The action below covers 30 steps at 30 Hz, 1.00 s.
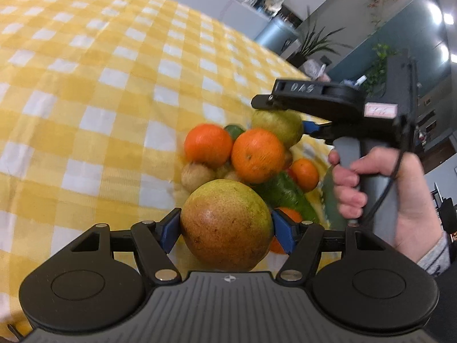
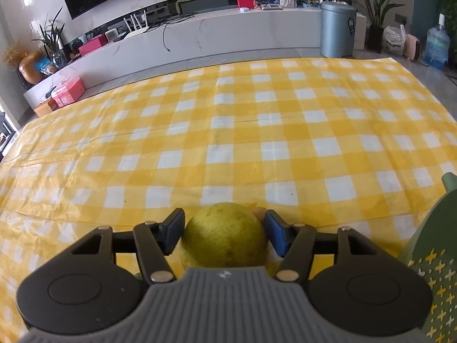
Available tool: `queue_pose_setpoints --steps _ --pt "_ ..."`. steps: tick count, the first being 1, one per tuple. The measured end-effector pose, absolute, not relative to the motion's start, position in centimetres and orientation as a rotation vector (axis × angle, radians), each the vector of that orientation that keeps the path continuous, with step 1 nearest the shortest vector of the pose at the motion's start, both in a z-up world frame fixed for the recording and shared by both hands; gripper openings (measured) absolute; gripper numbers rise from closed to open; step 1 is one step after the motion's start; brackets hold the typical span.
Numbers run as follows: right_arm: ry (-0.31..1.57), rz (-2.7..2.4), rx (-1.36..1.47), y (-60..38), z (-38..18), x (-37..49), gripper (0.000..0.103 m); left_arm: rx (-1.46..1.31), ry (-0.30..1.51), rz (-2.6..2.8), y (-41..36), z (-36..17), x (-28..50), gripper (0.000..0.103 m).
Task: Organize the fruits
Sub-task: 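Lift the pear with the right gripper while the left gripper grasps the large red-green pear, then carry both pears over the green colander with both grippers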
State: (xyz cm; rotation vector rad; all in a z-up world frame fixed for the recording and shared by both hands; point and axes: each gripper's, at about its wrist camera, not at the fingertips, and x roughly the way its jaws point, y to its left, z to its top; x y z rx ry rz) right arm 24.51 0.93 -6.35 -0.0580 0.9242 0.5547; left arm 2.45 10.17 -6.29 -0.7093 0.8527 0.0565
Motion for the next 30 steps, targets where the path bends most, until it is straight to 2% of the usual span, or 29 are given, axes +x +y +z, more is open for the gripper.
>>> queue_pose_setpoints --steps 1,3,5,17,30 --pt "0.952 0.556 -0.054 1.0 -6.6 24.7 0.069 -0.703 0.842 0.059 10.1 -6.2 2.4 0.077" --pt "1.024 0.569 -0.044 1.2 -7.6 25.1 0.069 -0.704 0.843 0.060 10.2 -6.2 2.7 0.077" --pt "0.983 0.559 -0.073 1.6 -7.7 24.7 0.063 -0.705 0.832 0.060 10.2 -6.3 2.7 0.077" --pt "0.972 0.551 -0.061 1.0 -7.6 24.4 0.063 -0.673 0.758 0.085 9.8 -6.0 1.6 0.077" --pt "0.805 0.580 0.018 -0.8 -4.5 21.5 0.063 -0.612 0.560 0.073 9.7 -3.5 0.5 0.077"
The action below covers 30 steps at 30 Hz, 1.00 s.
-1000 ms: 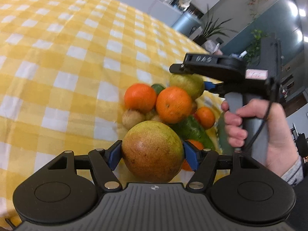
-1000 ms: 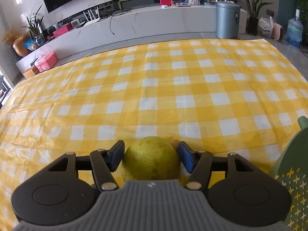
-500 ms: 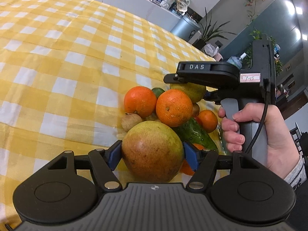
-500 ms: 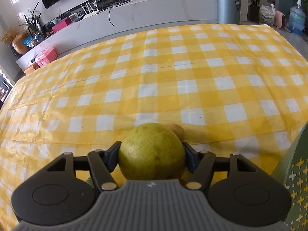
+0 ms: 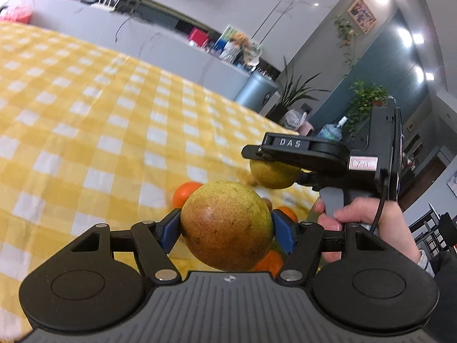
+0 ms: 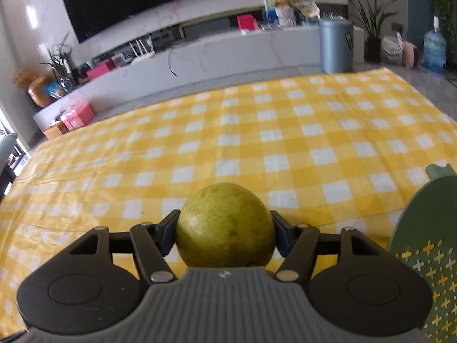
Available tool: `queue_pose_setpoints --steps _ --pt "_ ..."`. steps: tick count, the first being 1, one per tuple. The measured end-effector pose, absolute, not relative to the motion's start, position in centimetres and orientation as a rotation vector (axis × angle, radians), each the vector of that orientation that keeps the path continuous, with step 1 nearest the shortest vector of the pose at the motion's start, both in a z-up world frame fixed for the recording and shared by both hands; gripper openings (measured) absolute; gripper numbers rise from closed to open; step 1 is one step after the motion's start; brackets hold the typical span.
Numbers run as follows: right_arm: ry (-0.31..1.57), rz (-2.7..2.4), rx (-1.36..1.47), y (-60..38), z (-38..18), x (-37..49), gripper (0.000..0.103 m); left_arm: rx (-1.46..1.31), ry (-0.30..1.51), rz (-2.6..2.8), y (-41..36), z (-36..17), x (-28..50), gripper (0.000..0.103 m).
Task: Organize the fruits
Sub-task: 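Carry both pears over the green colander with both grippers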
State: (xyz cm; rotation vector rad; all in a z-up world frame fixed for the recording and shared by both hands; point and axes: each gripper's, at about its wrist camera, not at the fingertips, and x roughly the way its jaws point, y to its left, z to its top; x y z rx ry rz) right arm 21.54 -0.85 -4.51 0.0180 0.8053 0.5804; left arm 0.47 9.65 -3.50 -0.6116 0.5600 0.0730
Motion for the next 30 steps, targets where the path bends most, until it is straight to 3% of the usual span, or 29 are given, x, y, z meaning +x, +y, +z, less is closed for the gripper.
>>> queue_pose_setpoints --steps 18,30 --pt "0.608 0.678 0.146 -5.9 2.5 13.8 0.063 -0.636 0.500 -0.086 8.2 -0.2 0.4 0.077" --pt "0.588 0.438 0.318 -18.9 3.8 10.0 0.063 -0.579 0.575 -0.308 2.6 1.1 5.6 0.077"
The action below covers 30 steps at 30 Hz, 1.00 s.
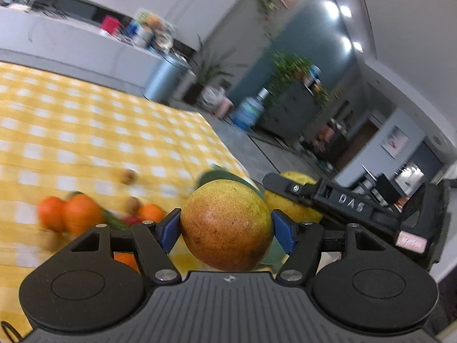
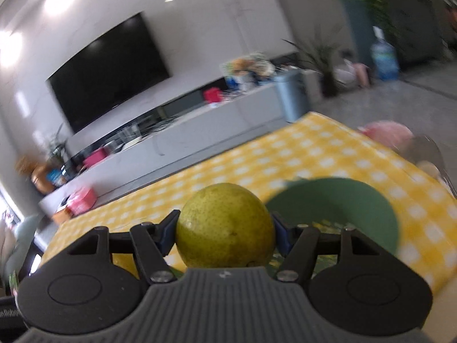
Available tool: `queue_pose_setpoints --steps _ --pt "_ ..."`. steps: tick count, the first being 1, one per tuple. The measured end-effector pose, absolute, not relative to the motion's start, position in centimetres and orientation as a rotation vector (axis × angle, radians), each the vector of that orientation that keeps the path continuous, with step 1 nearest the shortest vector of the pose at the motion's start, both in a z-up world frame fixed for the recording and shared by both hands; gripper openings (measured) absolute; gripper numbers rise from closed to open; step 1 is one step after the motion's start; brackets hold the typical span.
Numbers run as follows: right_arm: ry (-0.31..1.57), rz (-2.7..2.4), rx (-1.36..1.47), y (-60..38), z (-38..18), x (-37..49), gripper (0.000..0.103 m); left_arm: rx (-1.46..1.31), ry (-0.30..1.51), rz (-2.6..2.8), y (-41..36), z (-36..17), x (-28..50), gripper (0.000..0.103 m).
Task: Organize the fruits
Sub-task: 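Carry both pears over the green colander with both grippers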
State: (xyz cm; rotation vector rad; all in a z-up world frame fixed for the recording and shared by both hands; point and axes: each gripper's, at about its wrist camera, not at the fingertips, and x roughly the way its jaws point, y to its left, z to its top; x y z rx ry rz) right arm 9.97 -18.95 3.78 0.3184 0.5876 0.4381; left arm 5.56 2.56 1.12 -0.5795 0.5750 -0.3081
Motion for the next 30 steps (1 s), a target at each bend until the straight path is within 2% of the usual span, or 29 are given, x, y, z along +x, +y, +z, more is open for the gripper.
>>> queue_pose_setpoints --steps 9,13,20,30 --pt "0.609 0.272 0.385 -23.2 0.6 11.7 0.063 -0.537 0.639 -0.365 -1.4 -0.2 10.5 0.077" --pt "0.683 0.258 0.384 -22.8 -0.9 14.9 0.063 -0.522 0.681 -0.347 -2.0 -1.3 12.4 0.077" --pt "0.873 0.171 0.244 -21.0 -3.0 21.0 0.063 -0.533 0.728 -0.368 -1.6 -2.4 15.0 0.077" --pt "0.960 0.024 -0.011 -18.6 -5.1 23.0 0.063 -0.517 0.749 -0.397 -1.3 -2.2 15.6 0.077"
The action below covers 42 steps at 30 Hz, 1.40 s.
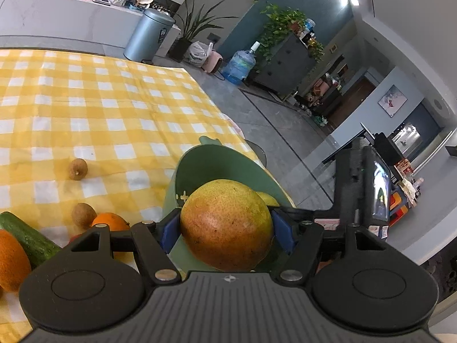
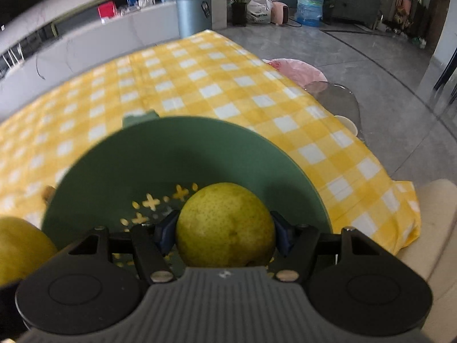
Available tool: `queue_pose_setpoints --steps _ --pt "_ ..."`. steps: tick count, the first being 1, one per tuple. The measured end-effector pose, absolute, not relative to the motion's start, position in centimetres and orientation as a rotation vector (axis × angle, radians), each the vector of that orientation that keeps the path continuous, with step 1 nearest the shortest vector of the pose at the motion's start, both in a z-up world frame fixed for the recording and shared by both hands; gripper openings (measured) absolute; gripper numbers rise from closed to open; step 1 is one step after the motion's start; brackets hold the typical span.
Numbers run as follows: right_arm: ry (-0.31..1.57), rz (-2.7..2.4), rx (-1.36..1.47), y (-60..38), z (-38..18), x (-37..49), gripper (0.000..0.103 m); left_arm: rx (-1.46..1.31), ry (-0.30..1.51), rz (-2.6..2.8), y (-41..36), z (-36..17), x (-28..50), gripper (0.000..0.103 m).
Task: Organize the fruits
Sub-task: 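Carry both pears over the green colander with both grippers, then open both grippers to drop the pears into the colander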
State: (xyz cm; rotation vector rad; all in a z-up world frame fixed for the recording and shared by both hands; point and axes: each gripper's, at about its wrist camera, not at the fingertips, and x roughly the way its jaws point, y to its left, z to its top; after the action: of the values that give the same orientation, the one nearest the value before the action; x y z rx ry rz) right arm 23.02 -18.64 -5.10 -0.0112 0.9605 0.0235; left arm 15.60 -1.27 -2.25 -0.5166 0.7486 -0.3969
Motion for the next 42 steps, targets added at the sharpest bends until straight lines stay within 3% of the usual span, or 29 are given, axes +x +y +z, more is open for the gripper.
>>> queue_pose_setpoints --steps 7,11,17,24,33,39,42 --pt "0.956 0.011 -0.045 -18.2 -5.2 22.9 0.067 -0.568 0.764 -0.409 -0.4 -2.5 16.1 0.077" --pt "0.947 0.025 -0.043 -18.0 -4.9 22.8 0.081 -0.575 0.770 -0.408 -0.3 -2.7 16.2 0.077" --pt "0.862 0.051 0.127 -20.5 -3.8 21.8 0.083 -0.553 0.769 -0.403 -0.5 -2.6 16.3 0.077" --pt "0.508 0.118 0.548 -27.6 -1.3 17.1 0.084 -0.526 0.769 -0.413 -1.0 -1.8 17.6 0.077" --pt "0.404 0.157 0.564 -28.0 -1.5 15.8 0.085 -0.388 0.820 -0.511 -6.7 -0.8 21.2 0.077" --pt "0.114 0.134 0.545 -29.2 0.5 11.7 0.091 -0.297 0.922 -0.575 -11.0 -3.5 22.5 0.077" --pt "0.095 0.154 0.531 -29.1 0.9 11.4 0.092 -0.227 0.929 -0.576 -12.3 -4.3 22.3 0.077"
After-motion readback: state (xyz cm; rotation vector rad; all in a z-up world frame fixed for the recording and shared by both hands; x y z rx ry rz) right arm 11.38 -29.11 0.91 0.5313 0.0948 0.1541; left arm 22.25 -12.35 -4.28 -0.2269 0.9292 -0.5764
